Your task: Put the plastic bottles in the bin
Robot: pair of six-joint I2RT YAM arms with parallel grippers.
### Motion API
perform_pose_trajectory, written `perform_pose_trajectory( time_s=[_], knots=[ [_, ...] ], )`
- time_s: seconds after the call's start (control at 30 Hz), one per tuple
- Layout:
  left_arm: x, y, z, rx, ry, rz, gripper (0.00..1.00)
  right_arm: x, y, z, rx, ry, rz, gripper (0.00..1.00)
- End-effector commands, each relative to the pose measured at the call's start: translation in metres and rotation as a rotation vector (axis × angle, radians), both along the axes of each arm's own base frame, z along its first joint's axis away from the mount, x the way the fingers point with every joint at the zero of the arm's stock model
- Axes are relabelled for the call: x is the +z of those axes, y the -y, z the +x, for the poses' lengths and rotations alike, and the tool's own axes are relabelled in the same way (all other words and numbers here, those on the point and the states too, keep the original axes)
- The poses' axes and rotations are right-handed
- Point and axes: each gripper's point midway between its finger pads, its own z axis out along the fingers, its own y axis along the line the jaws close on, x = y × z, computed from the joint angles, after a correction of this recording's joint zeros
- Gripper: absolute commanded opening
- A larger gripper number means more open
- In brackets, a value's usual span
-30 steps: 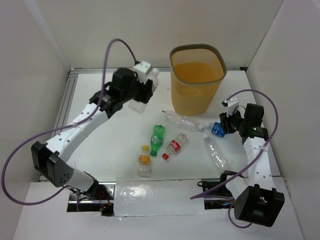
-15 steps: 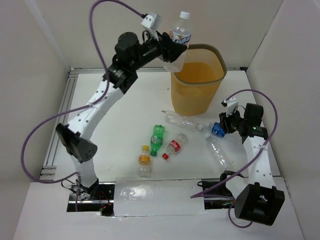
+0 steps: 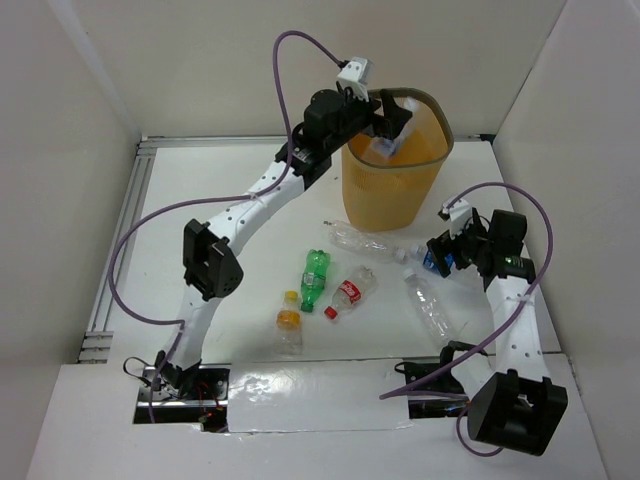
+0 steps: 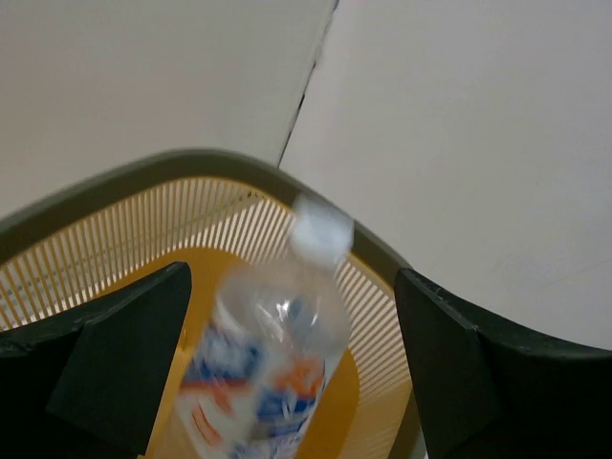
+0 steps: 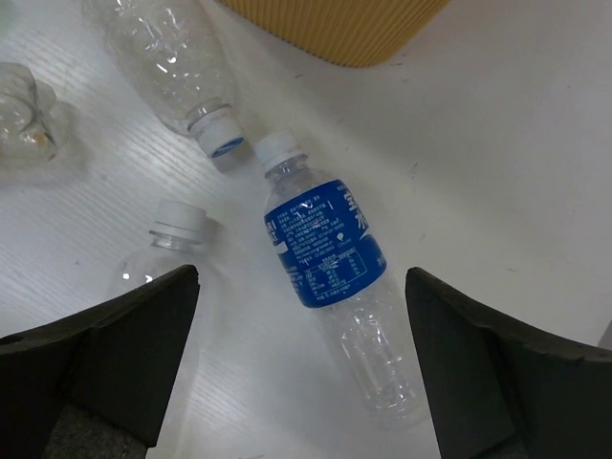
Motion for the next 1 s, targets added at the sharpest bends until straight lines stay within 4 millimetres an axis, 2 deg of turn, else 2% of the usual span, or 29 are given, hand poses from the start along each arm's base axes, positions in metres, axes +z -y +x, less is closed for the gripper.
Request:
perform_pose_trajectory(
  time_s=[0.0, 0.1, 0.13, 0.17, 0.2, 0.3, 0.33, 0.4, 0.43, 0.47, 0.5, 0.53, 0.57, 0.6, 0.63, 0.67, 0.7, 0.73, 0.8, 0.83, 0.93, 0.97],
  knots=[
    [0.073, -0.011, -0.005, 0.041, 0.166, -0.089, 1.0, -0.005, 0.01, 0.005, 0.054, 0.049, -0.106, 0.96],
    [0.085, -0.017, -0.012, 0.041, 0.176, -0.097, 1.0, -0.02, 0.013, 0.012, 0.087, 0.025, -0.132, 0.96],
    [0.092, -0.016, -0.019, 0.036, 0.195, -0.097, 1.0, -0.029, 0.014, 0.015, 0.094, 0.0, -0.13, 0.96],
    [0.115, -0.027, -0.033, 0.039, 0.227, -0.112, 1.0, -0.03, 0.015, 0.018, 0.105, -0.005, -0.138, 0.96],
    [0.113, -0.031, -0.037, 0.04, 0.218, -0.093, 1.0, -0.036, 0.019, 0.019, 0.117, -0.02, -0.162, 0.97],
    [0.123, -0.053, -0.059, 0.055, 0.219, -0.056, 1.0, -0.052, 0.024, 0.024, 0.139, -0.064, -0.189, 0.98],
    [0.123, -0.068, -0.082, 0.059, 0.214, -0.024, 1.0, -0.052, 0.026, 0.027, 0.163, -0.057, -0.213, 0.98],
    [0.112, -0.086, -0.103, 0.079, 0.181, 0.023, 1.0, -0.062, 0.03, 0.03, 0.177, -0.076, -0.236, 0.98],
    [0.07, -0.091, -0.106, 0.104, 0.111, 0.099, 1.0, -0.065, 0.031, 0.032, 0.185, -0.079, -0.241, 0.98],
    [0.088, -0.113, -0.133, 0.116, 0.131, 0.087, 1.0, -0.073, 0.036, 0.033, 0.17, -0.107, -0.257, 0.98],
    [0.075, -0.122, -0.144, 0.128, 0.102, 0.113, 1.0, -0.076, 0.039, 0.036, 0.163, -0.108, -0.266, 0.98],
    [0.027, -0.137, -0.144, 0.176, 0.019, 0.21, 1.0, -0.08, 0.042, 0.037, 0.157, -0.119, -0.273, 0.98],
    [0.014, -0.146, -0.156, 0.185, -0.006, 0.237, 1.0, -0.084, 0.044, 0.038, 0.152, -0.127, -0.278, 0.98],
    [0.022, -0.165, -0.177, 0.199, 0.001, 0.227, 1.0, -0.091, 0.047, 0.039, 0.144, -0.149, -0.286, 0.98],
    [-0.02, -0.179, -0.182, 0.226, -0.074, 0.314, 1.0, -0.094, 0.048, 0.041, 0.144, -0.149, -0.286, 0.98],
    [-0.033, -0.19, -0.19, 0.238, -0.1, 0.345, 1.0, -0.097, 0.05, 0.04, 0.14, -0.165, -0.29, 0.97],
    [-0.035, -0.205, -0.203, 0.252, -0.119, 0.337, 1.0, -0.103, 0.05, 0.041, 0.142, -0.176, -0.286, 0.95],
    [-0.075, -0.213, -0.212, 0.258, -0.214, 0.386, 1.0, -0.106, 0.05, 0.04, 0.153, -0.182, -0.291, 0.94],
    [-0.097, -0.222, -0.232, 0.238, -0.282, 0.387, 1.0, -0.112, 0.049, 0.036, 0.17, -0.206, -0.291, 0.83],
    [-0.128, -0.223, -0.241, 0.225, -0.368, 0.395, 1.0, -0.112, 0.047, 0.035, 0.186, -0.206, -0.284, 0.79],
    [-0.182, -0.226, -0.266, 0.227, -0.527, 0.424, 1.0, -0.113, 0.039, 0.024, 0.26, -0.222, -0.282, 0.64],
    [-0.193, -0.226, -0.27, 0.23, -0.551, 0.43, 1.0, -0.114, 0.037, 0.019, 0.274, -0.226, -0.288, 0.59]
  ],
)
